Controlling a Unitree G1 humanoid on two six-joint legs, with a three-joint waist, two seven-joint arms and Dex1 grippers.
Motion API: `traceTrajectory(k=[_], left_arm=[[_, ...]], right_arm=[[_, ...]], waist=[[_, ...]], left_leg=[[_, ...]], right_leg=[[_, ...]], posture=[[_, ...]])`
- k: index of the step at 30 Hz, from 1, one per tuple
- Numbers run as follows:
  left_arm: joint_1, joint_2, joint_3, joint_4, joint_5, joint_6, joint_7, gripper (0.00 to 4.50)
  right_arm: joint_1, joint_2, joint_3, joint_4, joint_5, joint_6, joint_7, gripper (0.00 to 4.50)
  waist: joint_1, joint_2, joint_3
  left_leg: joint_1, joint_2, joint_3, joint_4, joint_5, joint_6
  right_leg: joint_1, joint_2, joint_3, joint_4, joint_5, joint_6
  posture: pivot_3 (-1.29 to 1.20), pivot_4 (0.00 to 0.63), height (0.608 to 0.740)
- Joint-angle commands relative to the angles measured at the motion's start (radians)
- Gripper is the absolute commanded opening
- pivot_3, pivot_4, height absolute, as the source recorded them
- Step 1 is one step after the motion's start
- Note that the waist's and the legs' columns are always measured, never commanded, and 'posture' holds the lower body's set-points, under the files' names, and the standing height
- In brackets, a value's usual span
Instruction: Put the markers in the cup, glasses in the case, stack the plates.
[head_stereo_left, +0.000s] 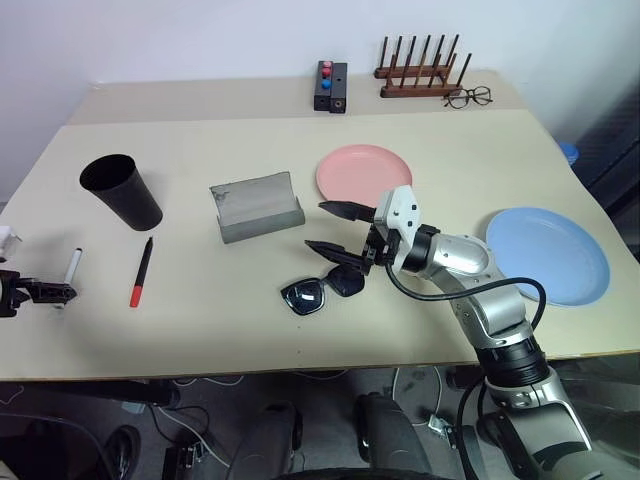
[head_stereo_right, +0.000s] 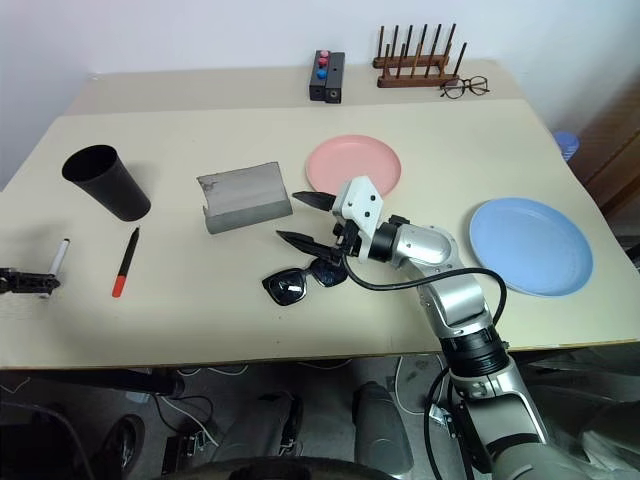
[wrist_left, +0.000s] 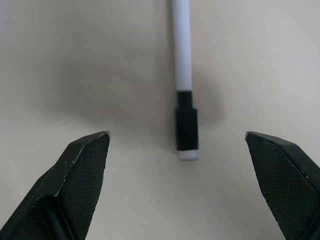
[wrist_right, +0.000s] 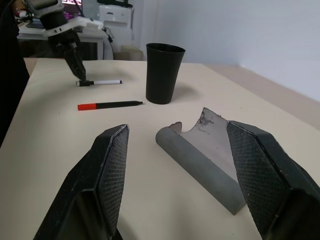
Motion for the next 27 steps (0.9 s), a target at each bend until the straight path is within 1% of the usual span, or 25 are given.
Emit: traceTrajectory(k=[1, 6, 10, 14, 18, 26, 27], left_arm=[[-0.007, 0.006, -0.002, -0.001, 0.025, -0.006, 0.011, 4.50], [-0.095, -0.006, 0.017, 0.060, 0.036, -0.026, 0.057, 4.50], [-0.203, -0.018, -0.008, 0.135, 0.063, -0.032, 0.049, 4.50], [-0.277, -0.047, -0.042, 0.219, 0.109, -0.072, 0.030, 4.50], [-0.320, -0.074, -0.073, 0.285, 0.156, -0.110, 0.025, 4.50], [-0.347, -0.112, -0.053, 0.363, 0.184, -0.188, 0.119, 4.50], [-0.342, -0.120, -0.034, 0.370, 0.173, -0.194, 0.150, 4.24]], right_arm=[[-0.002, 0.000, -0.004, -0.040, 0.003, -0.020, 0.002, 3.13], [0.004, -0.003, -0.003, -0.043, -0.001, -0.022, 0.004, 3.13], [0.008, -0.001, -0.002, -0.041, -0.004, -0.027, 0.005, 3.13], [0.002, 0.004, 0.000, -0.034, -0.006, -0.031, 0.003, 3.13], [0.003, 0.004, 0.000, -0.038, -0.005, -0.031, 0.002, 3.13], [0.017, -0.004, -0.005, -0.051, -0.006, -0.023, -0.009, 3.13], [0.022, -0.008, -0.007, -0.054, -0.007, -0.023, -0.011, 3.16]], waist=[[0.000, 0.000, 0.000], [0.002, -0.001, 0.000], [0.003, -0.003, 0.000], [0.001, -0.003, 0.000], [-0.001, -0.004, 0.000], [0.000, -0.005, 0.000], [0.000, -0.005, 0.000]], left_leg=[[0.000, 0.000, 0.000, 0.000, 0.000, 0.000], [0.000, 0.000, 0.000, 0.000, 0.000, 0.000], [0.000, 0.000, 0.000, 0.001, 0.000, 0.000], [0.000, 0.000, 0.000, 0.001, 0.000, 0.000], [0.000, 0.000, 0.000, 0.001, 0.000, 0.000], [-0.001, 0.000, 0.000, 0.001, 0.001, -0.002], [-0.001, 0.000, 0.000, 0.001, 0.001, -0.001]], right_leg=[[0.000, 0.000, 0.000, 0.000, 0.000, 0.000], [0.000, 0.000, 0.000, 0.000, 0.000, 0.000], [0.000, 0.000, 0.000, 0.000, 0.000, 0.000], [0.000, 0.000, 0.000, 0.001, 0.000, 0.000], [0.000, 0.000, 0.000, 0.001, 0.000, 0.000], [-0.001, 0.000, 0.000, 0.001, 0.000, 0.000], [-0.001, 0.000, 0.000, 0.001, 0.000, 0.000]], posture=[[0.00, 0.150, 0.740], [0.00, 0.150, 0.740], [0.00, 0.150, 0.740], [0.00, 0.150, 0.740], [0.00, 0.150, 0.740], [0.00, 0.150, 0.740], [0.00, 0.150, 0.740]])
